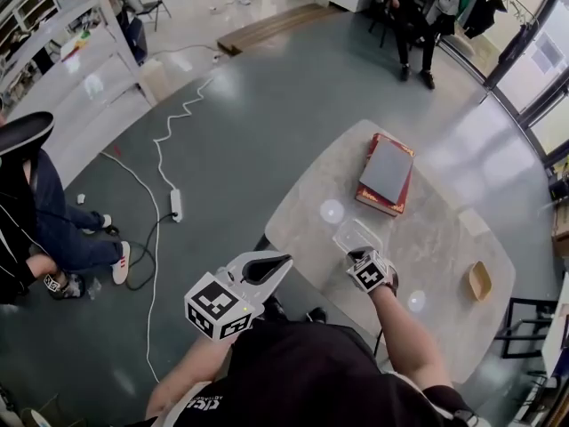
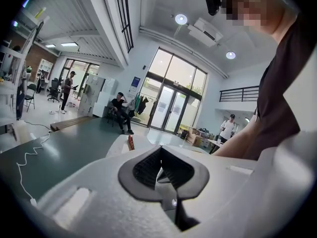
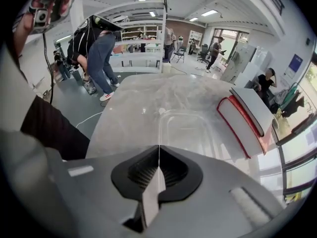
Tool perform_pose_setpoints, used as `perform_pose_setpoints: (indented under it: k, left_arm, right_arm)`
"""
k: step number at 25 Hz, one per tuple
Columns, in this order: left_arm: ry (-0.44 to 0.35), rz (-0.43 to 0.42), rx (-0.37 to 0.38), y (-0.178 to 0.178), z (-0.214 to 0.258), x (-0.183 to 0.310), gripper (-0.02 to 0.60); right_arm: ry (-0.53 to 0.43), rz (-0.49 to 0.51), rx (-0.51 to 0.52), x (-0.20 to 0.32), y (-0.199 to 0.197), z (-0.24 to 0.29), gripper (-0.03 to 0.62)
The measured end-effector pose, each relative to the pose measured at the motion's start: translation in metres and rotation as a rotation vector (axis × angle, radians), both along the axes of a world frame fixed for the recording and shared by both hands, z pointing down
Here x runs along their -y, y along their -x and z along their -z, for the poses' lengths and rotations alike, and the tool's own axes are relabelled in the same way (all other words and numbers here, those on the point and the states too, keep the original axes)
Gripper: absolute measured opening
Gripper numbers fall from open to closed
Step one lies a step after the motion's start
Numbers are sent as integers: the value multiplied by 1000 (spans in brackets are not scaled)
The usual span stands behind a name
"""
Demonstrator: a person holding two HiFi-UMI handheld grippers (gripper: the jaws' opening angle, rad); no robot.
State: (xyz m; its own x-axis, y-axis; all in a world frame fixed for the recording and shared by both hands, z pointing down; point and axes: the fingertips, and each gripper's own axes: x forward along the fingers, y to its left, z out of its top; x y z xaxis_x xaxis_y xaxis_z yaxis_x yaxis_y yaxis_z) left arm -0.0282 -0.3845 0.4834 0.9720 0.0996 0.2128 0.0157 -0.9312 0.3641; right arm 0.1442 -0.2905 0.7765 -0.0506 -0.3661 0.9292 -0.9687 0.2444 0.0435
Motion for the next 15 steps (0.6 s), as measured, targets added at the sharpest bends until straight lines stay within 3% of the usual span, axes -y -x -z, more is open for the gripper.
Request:
perform_pose_setpoints:
  k: [5,15]
  left_arm:
    - [13,-27,-3,-4,-4,7,2]
    - [-10,-86,-11,-56,10,-16,3]
  right_arm:
    - [-60,-56,20,-8,2,21,5]
    - [-244,-114,41,-12,-25,93,5]
